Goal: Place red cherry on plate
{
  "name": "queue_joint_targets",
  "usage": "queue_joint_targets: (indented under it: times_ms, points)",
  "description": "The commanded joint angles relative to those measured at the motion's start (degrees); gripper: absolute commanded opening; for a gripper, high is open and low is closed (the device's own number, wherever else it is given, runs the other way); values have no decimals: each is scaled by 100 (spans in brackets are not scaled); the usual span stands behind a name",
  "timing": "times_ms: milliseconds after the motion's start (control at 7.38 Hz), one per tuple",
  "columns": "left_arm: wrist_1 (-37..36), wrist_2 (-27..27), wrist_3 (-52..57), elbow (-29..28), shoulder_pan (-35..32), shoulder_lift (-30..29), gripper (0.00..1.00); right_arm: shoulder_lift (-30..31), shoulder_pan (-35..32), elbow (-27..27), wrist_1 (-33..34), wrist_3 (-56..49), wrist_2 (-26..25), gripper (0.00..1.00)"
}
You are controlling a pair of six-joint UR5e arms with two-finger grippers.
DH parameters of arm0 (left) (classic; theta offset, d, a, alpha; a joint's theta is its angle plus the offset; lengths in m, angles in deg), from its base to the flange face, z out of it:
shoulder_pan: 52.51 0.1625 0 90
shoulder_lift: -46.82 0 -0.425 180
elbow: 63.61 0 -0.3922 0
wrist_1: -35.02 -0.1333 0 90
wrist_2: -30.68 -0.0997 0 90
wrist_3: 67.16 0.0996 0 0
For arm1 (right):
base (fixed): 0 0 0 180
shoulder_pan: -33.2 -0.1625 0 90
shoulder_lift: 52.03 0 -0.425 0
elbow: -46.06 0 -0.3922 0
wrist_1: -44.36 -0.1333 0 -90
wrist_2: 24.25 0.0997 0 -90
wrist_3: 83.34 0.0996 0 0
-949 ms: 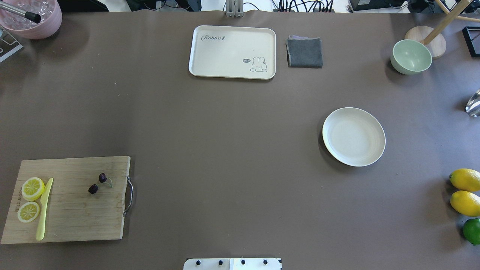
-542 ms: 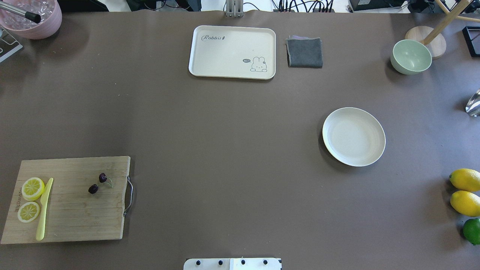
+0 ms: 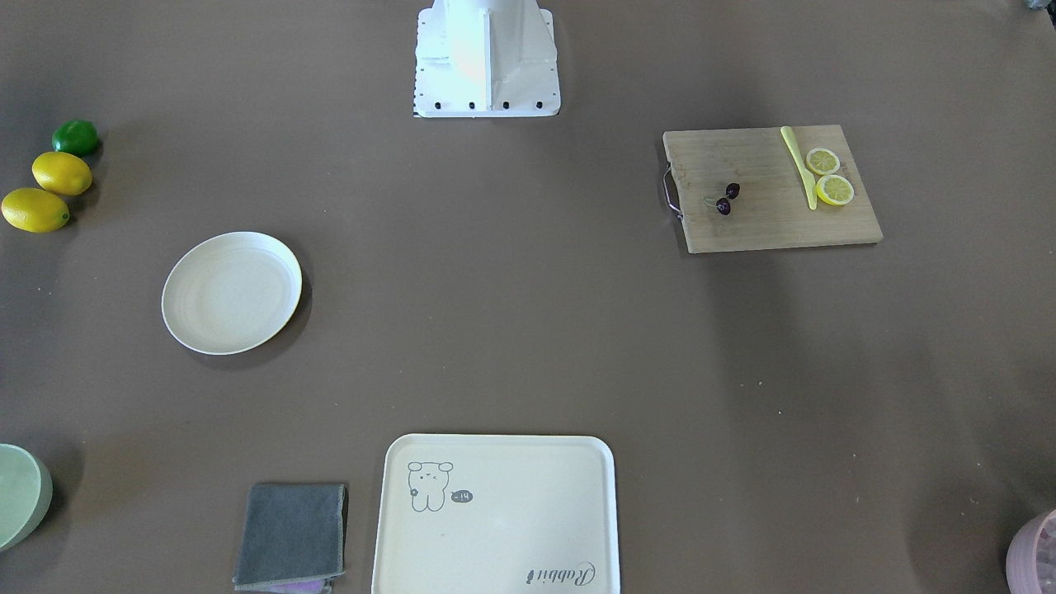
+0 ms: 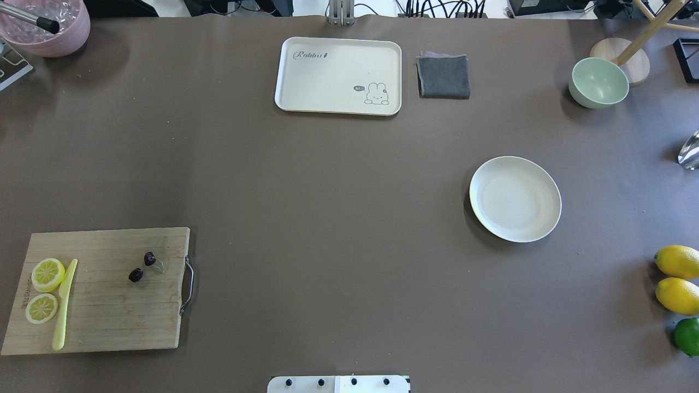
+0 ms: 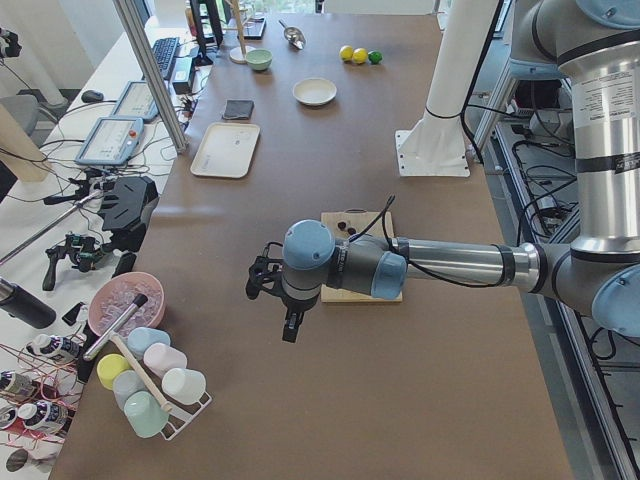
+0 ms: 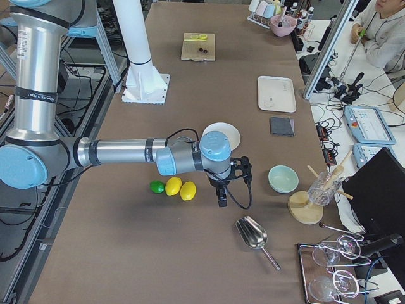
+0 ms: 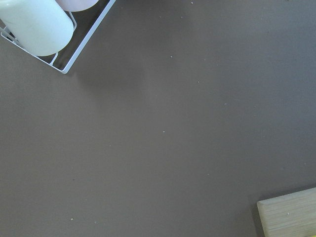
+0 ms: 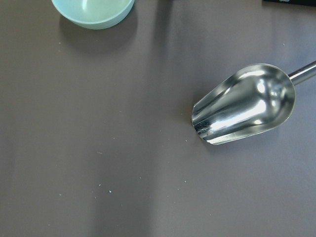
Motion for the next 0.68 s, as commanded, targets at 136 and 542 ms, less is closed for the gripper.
queue_joint_targets:
  times_ms: [136,542]
  points:
    - [9,10,2,26,0,30,98,0,0,-9,0,0,10,100]
    - [140,-8,-7,-1,0,22,98,-26,87,-35,-9,-35,19,100]
